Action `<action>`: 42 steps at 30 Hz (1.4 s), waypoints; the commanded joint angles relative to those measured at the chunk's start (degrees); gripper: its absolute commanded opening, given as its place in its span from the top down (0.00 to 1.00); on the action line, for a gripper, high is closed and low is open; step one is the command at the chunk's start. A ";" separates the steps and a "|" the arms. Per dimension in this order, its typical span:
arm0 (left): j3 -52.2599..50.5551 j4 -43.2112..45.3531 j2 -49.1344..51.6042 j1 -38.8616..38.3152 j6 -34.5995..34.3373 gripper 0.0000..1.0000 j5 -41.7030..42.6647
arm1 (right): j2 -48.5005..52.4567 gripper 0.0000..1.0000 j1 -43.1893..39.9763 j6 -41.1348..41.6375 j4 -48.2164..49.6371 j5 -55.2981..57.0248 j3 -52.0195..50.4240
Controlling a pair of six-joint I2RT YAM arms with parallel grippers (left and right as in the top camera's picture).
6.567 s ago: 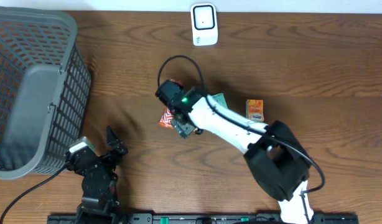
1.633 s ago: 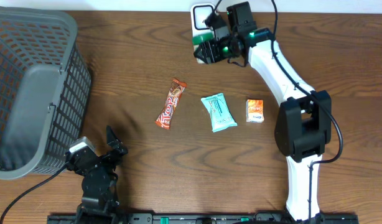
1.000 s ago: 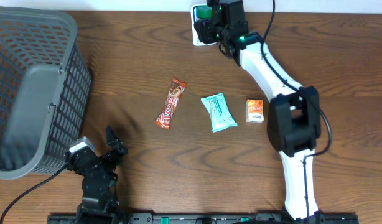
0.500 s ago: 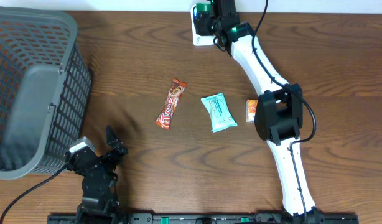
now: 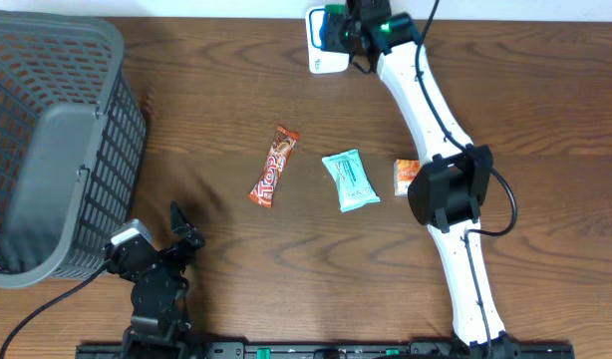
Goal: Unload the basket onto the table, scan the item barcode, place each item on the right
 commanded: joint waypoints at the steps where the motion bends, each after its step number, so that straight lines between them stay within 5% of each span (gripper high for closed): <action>1: -1.51 -0.22 -0.11 0.20 -0.26 0.02 -0.33 | 0.13 0.67 -2.05 0.72 -8.68 0.98 7.56; 15: -1.51 -0.22 -0.11 0.20 -0.26 0.02 -0.33 | 0.15 0.69 -21.27 0.48 -37.62 14.58 15.08; 27: -1.51 -0.22 -0.11 0.20 -0.26 0.02 -0.33 | 0.20 0.65 -40.61 0.44 -34.42 19.41 10.23; 42: -1.51 -0.22 -0.11 0.20 -0.26 0.02 -0.33 | 0.20 0.52 -54.60 0.04 -23.06 19.43 -15.82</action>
